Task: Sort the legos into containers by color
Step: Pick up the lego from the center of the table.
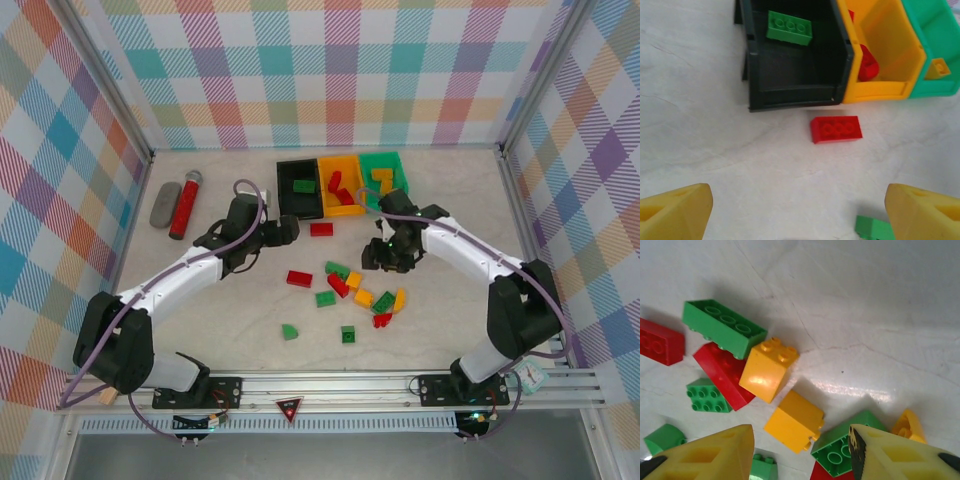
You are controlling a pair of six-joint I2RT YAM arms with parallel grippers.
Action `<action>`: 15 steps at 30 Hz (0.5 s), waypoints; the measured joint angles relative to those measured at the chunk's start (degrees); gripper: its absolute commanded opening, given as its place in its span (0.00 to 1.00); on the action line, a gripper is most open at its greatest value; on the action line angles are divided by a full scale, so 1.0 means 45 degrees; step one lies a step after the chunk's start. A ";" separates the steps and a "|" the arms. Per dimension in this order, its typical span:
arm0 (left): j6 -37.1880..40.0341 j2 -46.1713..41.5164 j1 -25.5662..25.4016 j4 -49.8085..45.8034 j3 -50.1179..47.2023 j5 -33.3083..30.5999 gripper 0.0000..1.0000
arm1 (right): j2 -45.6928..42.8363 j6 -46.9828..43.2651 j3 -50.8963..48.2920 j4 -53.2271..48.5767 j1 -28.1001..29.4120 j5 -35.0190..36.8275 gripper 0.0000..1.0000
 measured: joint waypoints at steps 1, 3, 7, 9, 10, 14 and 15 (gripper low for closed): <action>-0.0107 0.0107 -0.0005 0.0029 0.0000 0.0282 0.89 | -0.0053 0.0121 0.0000 -0.0068 0.0219 0.0199 0.54; -0.0282 0.0437 -0.0102 0.0044 0.0005 0.0777 0.89 | -0.0223 0.0384 0.0000 -0.0223 0.0549 0.0520 0.54; -0.0379 0.1311 -0.0515 -0.0010 0.0010 0.1093 0.90 | -0.0743 0.0471 -0.0097 -0.0325 0.0855 0.0933 0.56; -0.0495 0.1671 -0.0738 0.0019 0.0010 0.1127 0.90 | -0.0816 0.0325 -0.0102 -0.0350 0.0845 0.1156 0.56; -0.0583 0.1797 -0.0816 0.0063 0.0000 0.1117 0.90 | -0.0787 0.0189 -0.0102 -0.0306 0.0845 0.1161 0.56; -0.1166 0.1778 -0.1059 0.1088 -0.1025 0.0607 0.90 | -0.0379 -0.0427 -0.0219 0.0087 0.0845 0.1132 0.56; -0.1316 0.1681 -0.1112 0.1268 -0.1418 0.0389 0.90 | -0.0272 -0.0622 -0.0364 0.0277 0.0845 0.1098 0.56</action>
